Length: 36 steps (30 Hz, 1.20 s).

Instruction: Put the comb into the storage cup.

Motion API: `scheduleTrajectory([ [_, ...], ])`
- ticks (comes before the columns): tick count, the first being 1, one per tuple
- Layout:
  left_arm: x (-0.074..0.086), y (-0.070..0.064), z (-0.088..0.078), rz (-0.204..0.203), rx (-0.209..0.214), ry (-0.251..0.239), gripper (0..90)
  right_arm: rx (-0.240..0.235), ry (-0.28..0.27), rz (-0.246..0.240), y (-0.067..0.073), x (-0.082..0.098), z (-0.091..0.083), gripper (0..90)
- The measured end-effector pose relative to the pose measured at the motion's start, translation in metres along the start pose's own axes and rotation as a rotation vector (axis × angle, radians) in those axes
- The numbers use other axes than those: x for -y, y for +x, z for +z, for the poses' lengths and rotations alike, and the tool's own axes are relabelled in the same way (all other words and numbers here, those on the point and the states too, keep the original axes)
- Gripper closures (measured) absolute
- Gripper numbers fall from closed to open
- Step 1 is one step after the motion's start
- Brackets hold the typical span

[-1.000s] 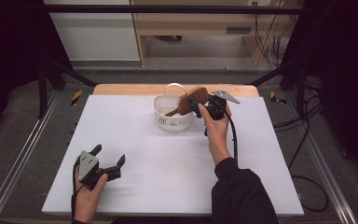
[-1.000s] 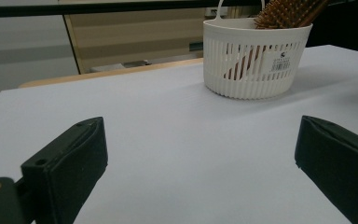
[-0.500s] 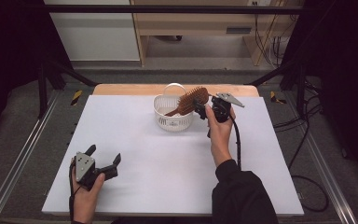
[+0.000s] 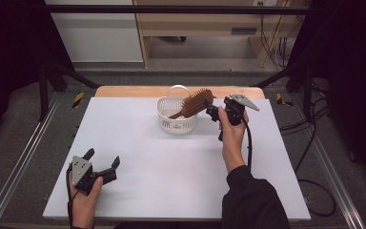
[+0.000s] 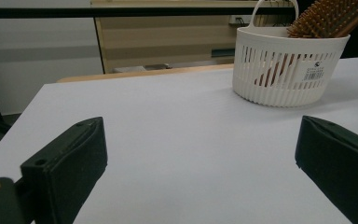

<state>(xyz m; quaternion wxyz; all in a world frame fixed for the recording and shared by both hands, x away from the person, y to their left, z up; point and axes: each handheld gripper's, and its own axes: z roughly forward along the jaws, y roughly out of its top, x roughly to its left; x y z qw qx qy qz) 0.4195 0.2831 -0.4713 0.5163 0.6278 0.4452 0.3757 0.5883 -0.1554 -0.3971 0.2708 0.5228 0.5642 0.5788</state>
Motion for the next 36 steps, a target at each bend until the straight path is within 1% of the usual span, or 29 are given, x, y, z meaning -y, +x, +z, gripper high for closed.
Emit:
scheduleTrajectory([
  [2, 0.0, -0.001, 0.0, 0.0, 0.005, -0.002, 2.1, -0.002, -0.003, -0.03, 0.003, -0.001, -0.001, 11.7],
  [4, 0.0, -0.002, 0.0, 0.007, 0.008, 0.001, 2.1, -0.004, -0.01, -0.044, 0.005, -0.004, -0.001, 11.8],
  [6, 0.001, -0.002, 0.0, 0.007, 0.013, 0.007, 2.1, 0.011, -0.033, -0.065, 0.006, -0.007, -0.002, 12.4],
  [9, 0.001, -0.002, 0.0, 0.012, 0.018, 0.002, 1.7, 0.033, -0.066, -0.096, 0.007, -0.01, -0.003, 12.8],
  [10, 0.001, -0.002, 0.0, 0.01, 0.02, 0.0, 1.7, 0.041, -0.076, -0.113, 0.008, -0.011, -0.003, 13.1],
  [12, 0.001, -0.003, -0.001, 0.009, 0.023, -0.006, 1.7, 0.045, -0.082, -0.142, 0.009, -0.013, -0.004, 12.2],
  [15, 0.001, -0.003, 0.0, 0.01, 0.025, -0.007, 1.6, 0.034, -0.084, -0.159, 0.01, -0.017, -0.007, 9.5],
  [17, 0.0, -0.002, -0.001, 0.008, 0.03, -0.01, 1.6, 0.011, -0.082, -0.174, 0.012, -0.019, -0.009, 7.6],
  [19, 0.0, -0.002, -0.002, 0.006, 0.036, -0.015, 1.6, 0.005, -0.087, -0.204, 0.013, -0.02, -0.011, 5.6],
  [21, 0.0, -0.002, -0.002, 0.008, 0.038, -0.014, 1.5, -0.002, -0.089, -0.224, 0.014, -0.02, -0.013, 3.7],
  [24, -0.001, -0.002, -0.002, 0.005, 0.037, -0.016, 1.5, -0.015, -0.086, -0.23, 0.014, -0.023, -0.017, 3.4],
  [26, -0.001, -0.002, -0.002, 0.009, 0.037, -0.015, 1.5, -0.027, -0.07, -0.221, 0.013, -0.026, -0.021, 4.9],
  [28, -0.001, -0.002, -0.002, 0.009, 0.029, -0.014, 1.4, -0.025, -0.068, -0.229, 0.012, -0.027, -0.025, 5.6],
  [29, -0.001, -0.002, -0.001, 0.007, 0.025, -0.014, 1.4, -0.032, -0.063, -0.228, 0.012, -0.028, -0.027, 6.3],
  [32, -0.001, -0.001, -0.001, 0.005, 0.025, -0.01, 1.4, -0.025, -0.069, -0.234, 0.012, -0.032, -0.035, 9.6],
  [33, 0.0, 0.0, -0.001, 0.005, 0.027, -0.007, 1.5, -0.026, -0.069, -0.231, 0.012, -0.034, -0.038, 9.4],
  [36, -0.001, 0.0, -0.002, 0.005, 0.03, -0.007, 1.4, -0.06, -0.081, -0.233, 0.011, -0.038, -0.046, 6.9],
])
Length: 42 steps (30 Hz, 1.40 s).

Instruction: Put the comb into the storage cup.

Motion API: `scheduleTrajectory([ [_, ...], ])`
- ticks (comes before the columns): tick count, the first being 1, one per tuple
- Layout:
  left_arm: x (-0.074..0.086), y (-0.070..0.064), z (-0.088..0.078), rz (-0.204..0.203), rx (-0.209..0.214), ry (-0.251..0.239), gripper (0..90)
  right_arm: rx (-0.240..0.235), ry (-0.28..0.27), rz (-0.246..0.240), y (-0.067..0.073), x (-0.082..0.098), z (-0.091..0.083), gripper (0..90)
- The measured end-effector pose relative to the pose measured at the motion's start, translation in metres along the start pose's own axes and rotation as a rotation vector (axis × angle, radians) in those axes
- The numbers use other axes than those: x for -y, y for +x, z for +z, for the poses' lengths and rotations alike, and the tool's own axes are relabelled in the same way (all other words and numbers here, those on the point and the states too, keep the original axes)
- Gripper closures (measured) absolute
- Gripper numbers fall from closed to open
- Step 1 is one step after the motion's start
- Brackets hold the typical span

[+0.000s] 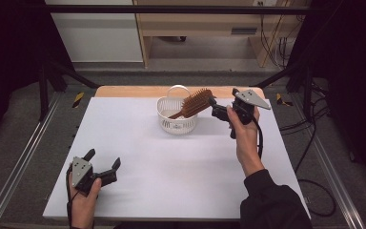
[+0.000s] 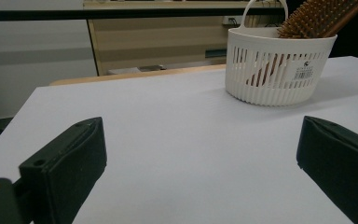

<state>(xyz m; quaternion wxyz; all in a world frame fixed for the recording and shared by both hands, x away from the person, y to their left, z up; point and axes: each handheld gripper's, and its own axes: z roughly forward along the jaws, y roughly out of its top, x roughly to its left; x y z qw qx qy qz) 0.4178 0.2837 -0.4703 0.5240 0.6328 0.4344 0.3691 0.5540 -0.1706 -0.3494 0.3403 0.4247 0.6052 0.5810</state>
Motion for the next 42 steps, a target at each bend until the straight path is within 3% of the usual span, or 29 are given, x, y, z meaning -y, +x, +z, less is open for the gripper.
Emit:
scheduleTrajectory([
  [2, -0.001, 0.001, -0.001, 0.001, 0.002, 0.001, 1.3, -0.003, -0.003, -0.001, -0.001, -0.003, -0.004, 6.4],
  [5, -0.001, 0.002, -0.003, 0.002, 0.004, -0.003, 1.3, -0.046, 0.003, -0.002, -0.004, -0.005, -0.012, 3.4],
  [17, -0.002, 0.004, -0.005, 0.015, 0.009, -0.008, 1.2, -0.064, -0.08, -0.004, -0.018, -0.006, -0.044, 2.0],
  [24, -0.002, 0.008, -0.009, 0.006, 0.005, -0.014, 1.2, -0.03, -0.089, -0.026, -0.029, -0.005, -0.059, 2.3],
  [31, -0.004, 0.011, -0.013, 0.001, 0.003, -0.025, 1.2, 0.001, -0.101, -0.018, -0.043, -0.005, -0.074, 2.1],
  [33, -0.004, 0.01, -0.014, -0.021, 0.023, -0.026, 1.6, 0.007, -0.105, -0.019, -0.046, -0.004, -0.08, 1.9],
  [36, -0.003, 0.006, -0.016, -0.002, 0.047, -0.019, 0.7, 0.007, -0.105, -0.017, -0.052, 0.0, -0.089, 1.8],
  [42, -0.003, 0.006, -0.018, -0.003, 0.074, -0.022, 1.4, 0.004, -0.095, -0.033, -0.059, 0.011, -0.107, 1.5],
])
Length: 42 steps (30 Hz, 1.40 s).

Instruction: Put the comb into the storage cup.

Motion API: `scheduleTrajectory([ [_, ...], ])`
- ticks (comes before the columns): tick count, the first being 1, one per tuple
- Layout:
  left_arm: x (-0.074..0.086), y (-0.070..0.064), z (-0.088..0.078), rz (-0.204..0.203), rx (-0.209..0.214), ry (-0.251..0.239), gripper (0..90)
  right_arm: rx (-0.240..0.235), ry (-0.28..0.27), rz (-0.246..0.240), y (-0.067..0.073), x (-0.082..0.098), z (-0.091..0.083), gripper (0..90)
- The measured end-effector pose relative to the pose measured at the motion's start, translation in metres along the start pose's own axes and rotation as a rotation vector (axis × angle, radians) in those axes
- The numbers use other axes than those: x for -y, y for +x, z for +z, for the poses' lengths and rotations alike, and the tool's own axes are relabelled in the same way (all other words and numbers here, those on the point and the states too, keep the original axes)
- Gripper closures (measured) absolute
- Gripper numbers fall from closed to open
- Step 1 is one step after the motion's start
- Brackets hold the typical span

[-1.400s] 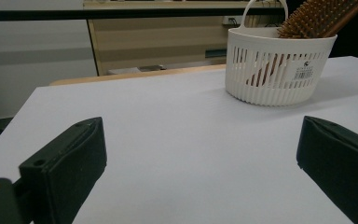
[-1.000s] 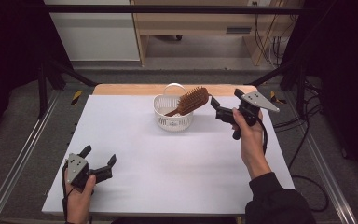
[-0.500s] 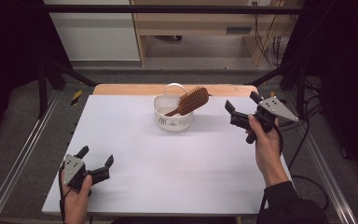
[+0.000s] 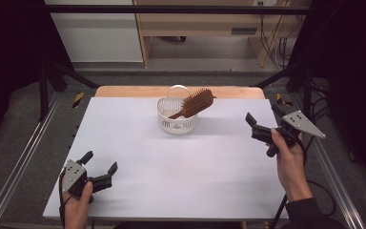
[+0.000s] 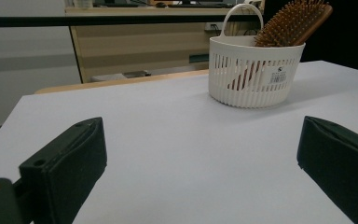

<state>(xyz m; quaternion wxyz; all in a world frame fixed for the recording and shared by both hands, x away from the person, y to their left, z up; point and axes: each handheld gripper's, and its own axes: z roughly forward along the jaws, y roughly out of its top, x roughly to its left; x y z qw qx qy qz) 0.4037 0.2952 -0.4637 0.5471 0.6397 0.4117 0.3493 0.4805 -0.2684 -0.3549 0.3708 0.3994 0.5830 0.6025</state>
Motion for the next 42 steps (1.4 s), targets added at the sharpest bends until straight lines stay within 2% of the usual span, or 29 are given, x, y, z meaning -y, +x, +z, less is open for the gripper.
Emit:
scheduleTrajectory([
  [7, 0.0, 0.007, -0.008, -0.019, -0.016, -0.012, 2.0, 0.014, 0.023, 0.005, -0.01, 0.019, -0.022, 2.2],
  [11, 0.001, 0.009, -0.012, -0.031, -0.05, -0.013, 1.6, 0.019, 0.046, -0.008, -0.01, 0.032, -0.034, 2.3],
  [17, 0.002, 0.014, -0.018, -0.035, -0.058, -0.017, 1.6, 0.024, 0.074, 0.003, -0.012, 0.053, -0.048, 2.2],
  [21, 0.003, 0.016, -0.019, -0.046, -0.051, -0.019, 1.6, 0.02, 0.089, 0.015, -0.012, 0.065, -0.058, 2.2],
  [29, 0.004, 0.013, -0.019, -0.04, -0.039, -0.019, 1.7, 0.003, 0.12, 0.001, -0.009, 0.083, -0.073, 2.3],
  [32, 0.003, 0.011, -0.021, -0.032, -0.021, -0.027, 1.7, -0.013, 0.125, -0.008, -0.006, 0.087, -0.073, 2.3],
  [37, 0.004, 0.006, -0.024, -0.015, 0.009, -0.03, 2.0, -0.038, 0.131, 0.007, -0.001, 0.096, -0.07, 2.3],
  [42, 0.005, 0.004, -0.027, -0.02, 0.035, -0.038, 2.0, -0.063, 0.14, 0.017, 0.005, 0.105, -0.068, 2.4],
])
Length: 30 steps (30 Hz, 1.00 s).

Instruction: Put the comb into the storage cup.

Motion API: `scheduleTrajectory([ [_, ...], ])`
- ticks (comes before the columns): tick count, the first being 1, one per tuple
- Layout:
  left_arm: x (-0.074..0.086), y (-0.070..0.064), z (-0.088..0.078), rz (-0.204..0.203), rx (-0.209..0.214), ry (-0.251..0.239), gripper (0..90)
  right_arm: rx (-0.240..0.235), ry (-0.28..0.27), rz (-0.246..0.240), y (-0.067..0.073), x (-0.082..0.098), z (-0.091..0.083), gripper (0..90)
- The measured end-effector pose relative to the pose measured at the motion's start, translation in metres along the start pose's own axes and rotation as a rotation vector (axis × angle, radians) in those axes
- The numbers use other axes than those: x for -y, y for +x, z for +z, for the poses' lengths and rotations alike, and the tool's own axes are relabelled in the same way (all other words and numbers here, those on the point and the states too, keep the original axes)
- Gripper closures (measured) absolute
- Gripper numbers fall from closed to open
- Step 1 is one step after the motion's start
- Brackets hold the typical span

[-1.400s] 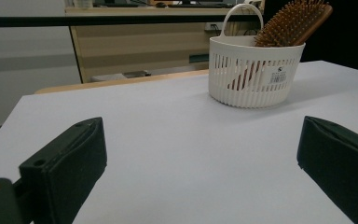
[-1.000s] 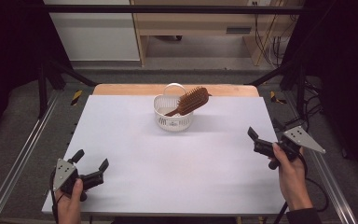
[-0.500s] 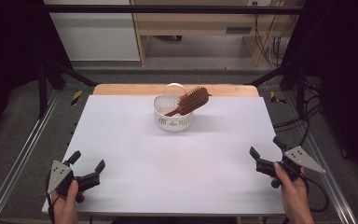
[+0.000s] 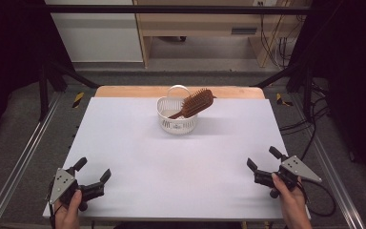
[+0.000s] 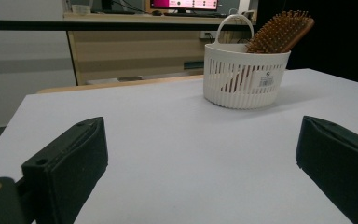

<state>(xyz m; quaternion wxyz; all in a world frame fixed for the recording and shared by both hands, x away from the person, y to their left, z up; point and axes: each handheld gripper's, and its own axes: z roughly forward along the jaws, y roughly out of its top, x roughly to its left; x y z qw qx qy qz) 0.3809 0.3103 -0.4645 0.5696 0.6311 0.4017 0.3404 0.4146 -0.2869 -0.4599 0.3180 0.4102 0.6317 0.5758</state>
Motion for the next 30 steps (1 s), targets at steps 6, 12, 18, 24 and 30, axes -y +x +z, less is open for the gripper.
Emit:
scheduleTrajectory([
  [6, 0.0, 0.001, -0.002, 0.006, 0.007, -0.014, 2.0, -0.036, -0.017, 0.014, 0.008, 0.008, 0.004, 2.4],
  [12, -0.003, 0.0, -0.003, 0.017, 0.029, -0.034, 1.9, -0.058, -0.01, -0.004, 0.018, 0.011, 0.011, 2.4],
  [18, -0.003, -0.003, 0.0, 0.016, 0.05, -0.028, 1.9, -0.088, -0.004, -0.051, 0.029, 0.015, 0.019, 2.4],
  [24, -0.004, -0.004, 0.001, 0.011, 0.073, -0.037, 2.2, -0.083, -0.002, -0.047, 0.032, 0.017, 0.026, 2.5],
  [30, -0.003, -0.003, 0.001, 0.003, 0.073, -0.039, 2.2, -0.071, 0.005, -0.06, 0.036, 0.016, 0.029, 3.9],
])
